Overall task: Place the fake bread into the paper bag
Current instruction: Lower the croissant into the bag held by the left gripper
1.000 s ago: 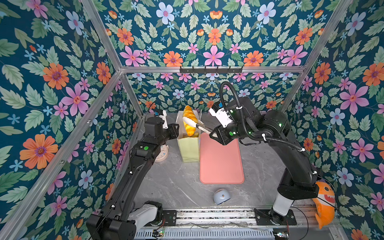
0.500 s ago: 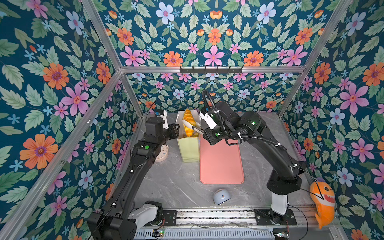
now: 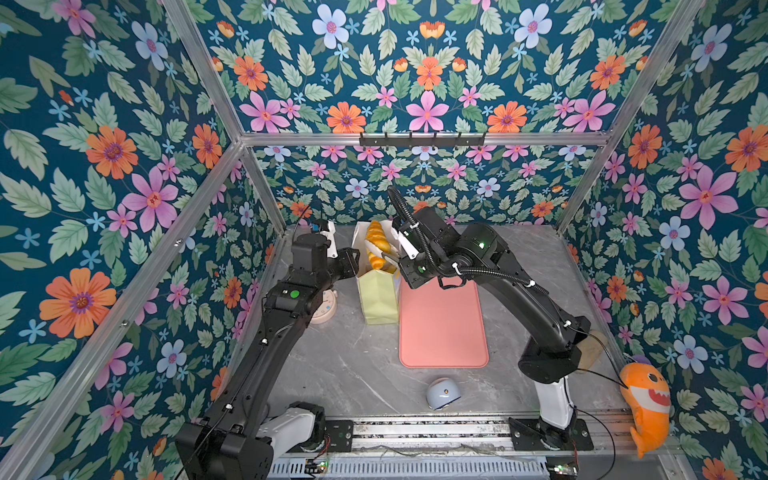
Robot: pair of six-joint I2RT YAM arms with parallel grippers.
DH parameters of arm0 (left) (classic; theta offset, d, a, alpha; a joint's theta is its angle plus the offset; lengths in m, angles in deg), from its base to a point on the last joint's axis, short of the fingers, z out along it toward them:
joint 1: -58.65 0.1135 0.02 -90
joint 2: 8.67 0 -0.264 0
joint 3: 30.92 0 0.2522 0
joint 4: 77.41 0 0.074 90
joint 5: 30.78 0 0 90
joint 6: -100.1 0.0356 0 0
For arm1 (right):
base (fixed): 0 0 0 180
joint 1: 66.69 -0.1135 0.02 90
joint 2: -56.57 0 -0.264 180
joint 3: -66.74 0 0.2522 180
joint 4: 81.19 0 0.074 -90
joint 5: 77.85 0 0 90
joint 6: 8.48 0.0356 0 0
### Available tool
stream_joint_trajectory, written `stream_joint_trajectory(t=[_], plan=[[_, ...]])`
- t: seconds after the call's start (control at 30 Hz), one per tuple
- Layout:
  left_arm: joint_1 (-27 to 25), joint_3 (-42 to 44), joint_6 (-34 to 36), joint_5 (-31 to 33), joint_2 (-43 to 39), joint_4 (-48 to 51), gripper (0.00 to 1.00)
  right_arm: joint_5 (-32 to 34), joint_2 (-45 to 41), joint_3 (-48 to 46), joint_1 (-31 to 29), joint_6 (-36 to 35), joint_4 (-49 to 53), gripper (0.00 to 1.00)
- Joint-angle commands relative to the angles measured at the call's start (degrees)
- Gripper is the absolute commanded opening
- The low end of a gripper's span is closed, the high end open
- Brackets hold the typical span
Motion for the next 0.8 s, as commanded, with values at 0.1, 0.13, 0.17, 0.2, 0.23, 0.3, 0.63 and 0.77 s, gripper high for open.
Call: stream_joint_trajectory(t=[0.1,0.13,0.17,0.2,0.23,0.3,0.63,0.77], plan=[[-0.04,0.34,-0.12,-0.02,-0.23,-1.13,0.44,-1.64,-1.43,2.1,-0.13,0.74,-0.07,0.32],[-0.03,0.4,-0.12,-0.02,-0.3,-1.13,0.44,-1.64,-1.97,1.99,-0.13,0.82,-0.42,0.33],[-0.03,0.46,-0.12,-0.05,-0.34,-1.13,0.44,-1.49,-2.5,1.7,-0.13,0.8,-0.97,0.32],[-0.03,0.48,-0.12,-0.02,-0.41,-1.1,0.44,-1.31,-3.09,1.07,-0.16,0.85,-1.57,0.32],[-0.04,0.42,-0.12,0.0,-0.41,-1.09,0.44,-0.9,-3.76,0.22,-0.07,0.7,-2.36,0.32],[-0.03,0.5,-0.12,-0.1,-0.6,-1.11,0.44,0.37,-4.49,-1.56,-0.03,0.24,-3.92,0.32],[0.03,0.89,-0.12,0.07,-1.11,-0.97,0.44,1.49,-0.43,-1.08,-0.12,-0.78,-3.49,0.33],[-0.05,1.06,-0.11,0.16,-1.01,-1.03,0.44,1.42,1.61,0.15,-0.07,-0.89,-2.31,0.33]])
